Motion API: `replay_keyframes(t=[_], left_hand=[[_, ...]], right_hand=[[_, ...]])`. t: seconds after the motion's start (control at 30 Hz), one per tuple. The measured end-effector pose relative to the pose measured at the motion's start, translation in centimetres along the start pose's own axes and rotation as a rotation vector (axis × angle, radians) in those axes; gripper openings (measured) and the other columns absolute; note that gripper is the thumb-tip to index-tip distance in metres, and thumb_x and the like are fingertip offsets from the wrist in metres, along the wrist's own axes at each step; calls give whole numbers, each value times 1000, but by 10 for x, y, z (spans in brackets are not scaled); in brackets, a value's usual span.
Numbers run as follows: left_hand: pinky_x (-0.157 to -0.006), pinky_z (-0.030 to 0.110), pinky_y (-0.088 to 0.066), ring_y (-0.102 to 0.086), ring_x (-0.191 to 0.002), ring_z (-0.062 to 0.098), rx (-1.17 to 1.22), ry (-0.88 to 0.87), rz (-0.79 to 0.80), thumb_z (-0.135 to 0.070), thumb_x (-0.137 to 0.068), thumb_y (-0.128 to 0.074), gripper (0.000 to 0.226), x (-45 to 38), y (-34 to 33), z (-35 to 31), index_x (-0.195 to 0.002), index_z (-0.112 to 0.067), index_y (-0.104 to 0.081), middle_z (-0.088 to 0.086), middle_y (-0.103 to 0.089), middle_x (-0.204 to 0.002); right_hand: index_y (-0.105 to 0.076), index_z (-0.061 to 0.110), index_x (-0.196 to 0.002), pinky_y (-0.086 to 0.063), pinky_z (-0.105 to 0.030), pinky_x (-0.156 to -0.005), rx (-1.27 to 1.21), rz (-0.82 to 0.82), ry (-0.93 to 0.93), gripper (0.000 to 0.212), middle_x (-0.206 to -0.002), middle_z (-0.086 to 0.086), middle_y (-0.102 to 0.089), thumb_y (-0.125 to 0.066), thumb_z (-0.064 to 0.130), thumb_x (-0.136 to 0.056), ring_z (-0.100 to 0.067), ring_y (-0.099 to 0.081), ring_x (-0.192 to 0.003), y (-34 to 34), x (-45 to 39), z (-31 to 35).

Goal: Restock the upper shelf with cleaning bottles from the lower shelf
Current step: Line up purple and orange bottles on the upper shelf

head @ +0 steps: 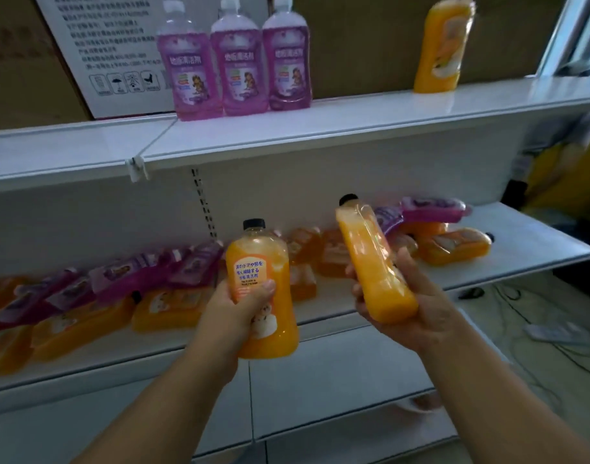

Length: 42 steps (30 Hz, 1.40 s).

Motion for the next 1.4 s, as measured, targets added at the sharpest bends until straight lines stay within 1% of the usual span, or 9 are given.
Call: replay_keyframes(t=[0.1, 0.27, 0.37, 0.53, 0.73, 1.0, 1.13, 1.23, 1.4], left_hand=[[-75, 41, -58, -71, -94, 20, -44, -14, 74, -67, -43, -79, 88, 2, -59, -1, -120, -31, -59, -3, -73, -106], [-65, 31, -54, -71, -92, 14, -93, -116, 225, -69, -44, -80, 82, 18, -176, -32, -116, -35, -59, -9, -74, -102], [-70, 35, -56, -72, -92, 15, -68, -181, 309, -66, -46, -81, 84, 29, -242, -66, -121, -34, -57, -7, -74, -106], [-87, 49, -58, -72, -97, 18, -56, -321, 359, -62, -52, -81, 80, 42, -333, -130, -122, -34, -56, -6, -73, -109], [-92, 56, -54, -70, -101, 22, -71, -442, 335, -50, -65, -82, 65, 20, -398, -219, -122, -30, -57, -3, -72, -111], [-94, 55, -53, -66, -105, 26, -314, -556, 285, -48, -61, -82, 72, -60, -455, -293, -125, -26, -56, -1, -69, -113], [-86, 48, -56, -67, -100, 25, -402, -547, 196, -48, -65, -87, 64, -112, -494, -300, -118, -26, -58, -2, -69, -107], [-76, 40, -56, -67, -92, 22, -480, -559, 113, -49, -63, -89, 60, -147, -517, -300, -110, -26, -60, -2, -70, -101], [-82, 43, -59, -67, -94, 24, -613, -532, -35, -50, -59, -90, 65, -193, -533, -294, -110, -24, -59, 0, -69, -101]], right_hand=[[-64, 9, -123, -59, -42, -67, 118, -102, 133, 95, -110, -20, -70, -100, 40, -40, -32, -72, -88, 18, 47, 35], [-58, 13, -129, -57, -47, -76, 335, -83, 367, 81, -116, -19, -68, -94, 25, -57, -35, -68, -102, 35, 120, 130], [-62, 17, -120, -57, -45, -73, 457, -146, 520, 63, -103, -11, -72, -82, 18, -61, -30, -71, -94, 39, 154, 201], [-59, 25, -122, -59, -47, -73, 634, -274, 709, 79, -111, -7, -73, -93, 45, -54, -27, -71, -100, 24, 187, 300], [-55, 31, -121, -58, -50, -79, 770, -320, 888, 64, -106, 1, -73, -82, 42, -64, -22, -72, -97, 11, 173, 387], [-54, 31, -122, -57, -53, -83, 914, -354, 924, 81, -107, 1, -72, -85, 47, -49, -21, -72, -95, 27, 106, 468], [-61, 32, -109, -60, -40, -69, 952, -325, 909, 71, -97, 2, -74, -89, 40, -45, -20, -73, -89, 46, 72, 502], [-58, 30, -117, -60, -39, -67, 983, -329, 850, 82, -98, 1, -74, -92, 39, -43, -20, -73, -89, 68, 44, 524], [-53, 33, -121, -59, -28, -59, 1082, -302, 742, 94, -94, 10, -73, -91, 47, -36, -11, -72, -86, 105, -1, 556]])
Point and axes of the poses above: each hand's wrist, its own x-axis away from the middle knuckle, its own y-axis out of the back of the hand, z = x × y, the point moved 3 cm from there along -x, towards the middle knuckle
